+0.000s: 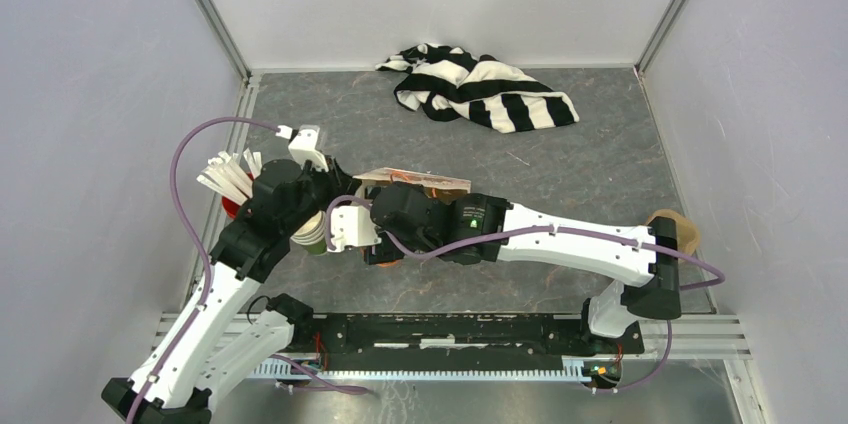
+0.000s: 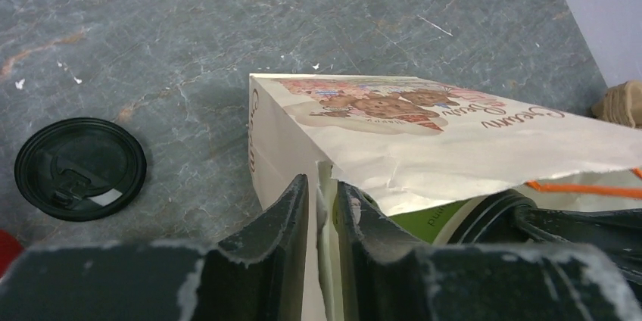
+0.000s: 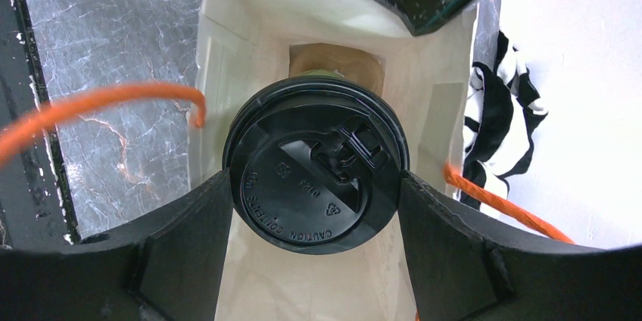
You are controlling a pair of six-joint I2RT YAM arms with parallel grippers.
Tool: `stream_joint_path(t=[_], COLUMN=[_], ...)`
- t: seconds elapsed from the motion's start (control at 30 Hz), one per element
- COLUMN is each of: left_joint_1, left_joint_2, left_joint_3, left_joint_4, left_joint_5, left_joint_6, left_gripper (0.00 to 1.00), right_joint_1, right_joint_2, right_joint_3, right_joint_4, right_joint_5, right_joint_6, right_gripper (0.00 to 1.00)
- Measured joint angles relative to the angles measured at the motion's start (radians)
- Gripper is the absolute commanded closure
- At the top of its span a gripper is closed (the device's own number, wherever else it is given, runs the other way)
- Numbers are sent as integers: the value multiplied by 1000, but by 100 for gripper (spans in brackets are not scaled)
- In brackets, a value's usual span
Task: Pack the takeout coffee
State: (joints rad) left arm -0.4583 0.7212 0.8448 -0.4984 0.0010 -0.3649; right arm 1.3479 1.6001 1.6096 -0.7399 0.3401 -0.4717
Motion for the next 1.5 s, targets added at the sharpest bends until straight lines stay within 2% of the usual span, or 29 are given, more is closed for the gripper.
stream_joint_path(t=[0.17, 0.27, 0.43, 0.73, 0.87, 1.17, 1.5], left_joint_1=[-18, -22, -31, -76, -90, -107, -127], left_joint_2=[13, 28, 39, 80, 68, 24, 15], left_joint_3=[0, 0, 0, 9, 9, -10, -39], left_joint_4=[7, 0, -29, -48, -47, 16, 53], left_joint_5=[2, 1, 0, -81, -102, -115, -114], left_joint_6=[27, 37, 38, 76, 80, 110, 116], left_gripper=[63, 61, 65, 81, 86, 93, 97], right_joint_1=[-1, -1, -2, -3, -8, -14, -28], right_joint_2=[34, 47, 51, 51, 51, 50, 51], right_joint_3=[32, 36, 36, 38, 38, 47, 47], right_joint_4=[-10, -9, -8, -4, -29, -115, -124], right_joint_5=[-3, -6, -11, -8, 6, 58, 60], right_joint_6=[7, 16, 32, 45, 43, -2, -24], right_gripper=[83, 83, 83, 83, 83, 83, 84])
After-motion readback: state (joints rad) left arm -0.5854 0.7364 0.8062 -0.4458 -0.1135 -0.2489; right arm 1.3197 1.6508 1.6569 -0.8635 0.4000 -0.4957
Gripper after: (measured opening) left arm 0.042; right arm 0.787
